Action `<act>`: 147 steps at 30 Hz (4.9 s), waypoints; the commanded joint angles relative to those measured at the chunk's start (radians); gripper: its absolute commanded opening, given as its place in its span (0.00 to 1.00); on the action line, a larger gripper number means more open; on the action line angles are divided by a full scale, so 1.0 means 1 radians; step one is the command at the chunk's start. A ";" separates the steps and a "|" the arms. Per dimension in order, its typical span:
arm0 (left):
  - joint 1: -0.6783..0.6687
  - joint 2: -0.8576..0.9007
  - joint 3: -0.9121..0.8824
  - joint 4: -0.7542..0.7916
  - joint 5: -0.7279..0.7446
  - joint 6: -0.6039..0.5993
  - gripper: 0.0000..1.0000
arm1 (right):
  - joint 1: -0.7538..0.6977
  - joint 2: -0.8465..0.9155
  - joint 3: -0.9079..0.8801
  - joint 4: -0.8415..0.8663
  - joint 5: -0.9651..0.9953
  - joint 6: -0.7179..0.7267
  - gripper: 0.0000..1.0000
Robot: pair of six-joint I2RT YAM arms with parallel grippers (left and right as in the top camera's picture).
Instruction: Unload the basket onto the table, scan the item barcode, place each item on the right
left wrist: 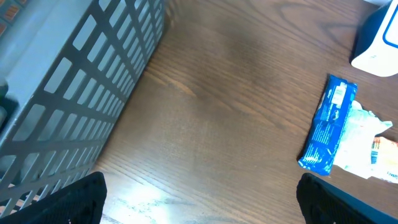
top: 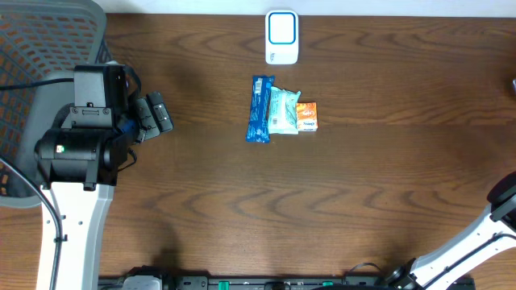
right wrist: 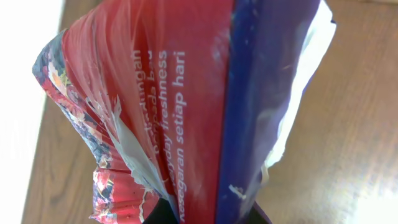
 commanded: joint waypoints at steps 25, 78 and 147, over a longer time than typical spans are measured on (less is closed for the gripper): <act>0.003 0.004 0.011 -0.004 -0.009 0.013 0.98 | 0.078 -0.218 0.008 -0.137 -0.245 -0.111 0.93; 0.003 0.004 0.011 -0.004 -0.009 0.013 0.98 | 0.897 0.214 0.005 -0.452 -0.514 -0.637 0.68; 0.003 0.004 0.011 -0.004 -0.009 0.013 0.98 | 0.826 0.263 -0.061 -0.801 -0.951 -1.346 0.01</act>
